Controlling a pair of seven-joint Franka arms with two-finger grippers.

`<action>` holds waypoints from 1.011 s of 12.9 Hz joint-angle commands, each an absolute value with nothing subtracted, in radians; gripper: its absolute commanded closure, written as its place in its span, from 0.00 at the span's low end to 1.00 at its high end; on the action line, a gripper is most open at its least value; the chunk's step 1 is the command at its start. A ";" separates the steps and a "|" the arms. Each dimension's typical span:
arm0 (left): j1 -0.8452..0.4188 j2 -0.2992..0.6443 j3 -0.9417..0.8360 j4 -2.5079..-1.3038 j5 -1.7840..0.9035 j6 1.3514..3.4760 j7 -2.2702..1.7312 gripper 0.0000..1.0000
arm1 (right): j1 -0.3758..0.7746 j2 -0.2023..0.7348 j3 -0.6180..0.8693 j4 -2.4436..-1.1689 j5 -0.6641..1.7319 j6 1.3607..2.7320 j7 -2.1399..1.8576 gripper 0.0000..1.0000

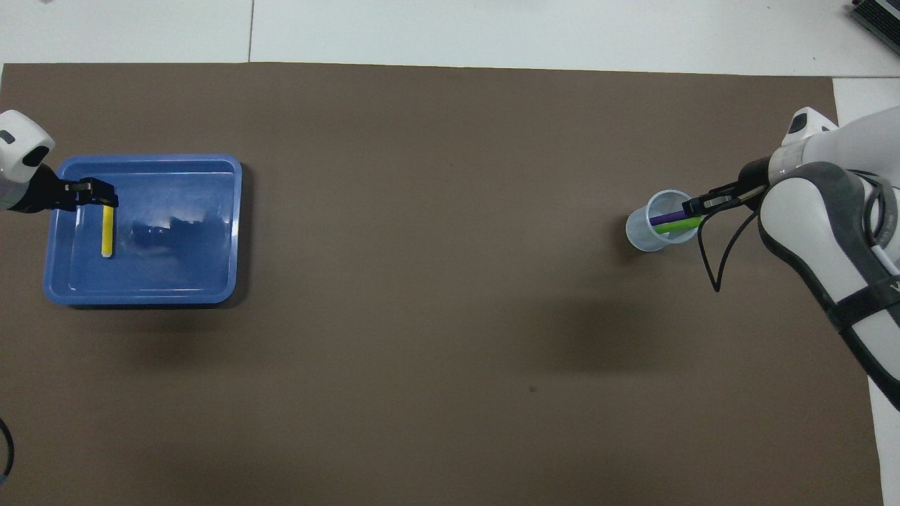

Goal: Right arm passes pens to left for tray arrangement
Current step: 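Open the left gripper and lift it away from the tray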

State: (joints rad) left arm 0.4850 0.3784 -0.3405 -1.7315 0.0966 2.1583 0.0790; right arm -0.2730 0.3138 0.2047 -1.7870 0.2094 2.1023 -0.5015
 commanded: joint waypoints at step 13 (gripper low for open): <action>0.235 0.137 -0.385 -1.733 -0.199 1.901 -0.768 0.00 | -0.275 0.266 0.215 -1.733 0.207 1.965 -0.426 0.78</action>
State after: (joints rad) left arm 0.2689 0.1789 -0.3945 -1.7279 -0.1528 1.9308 -0.6660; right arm -0.2683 0.2941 0.2097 -1.7355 0.2096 2.0016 -0.4546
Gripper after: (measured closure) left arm 0.000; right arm 0.775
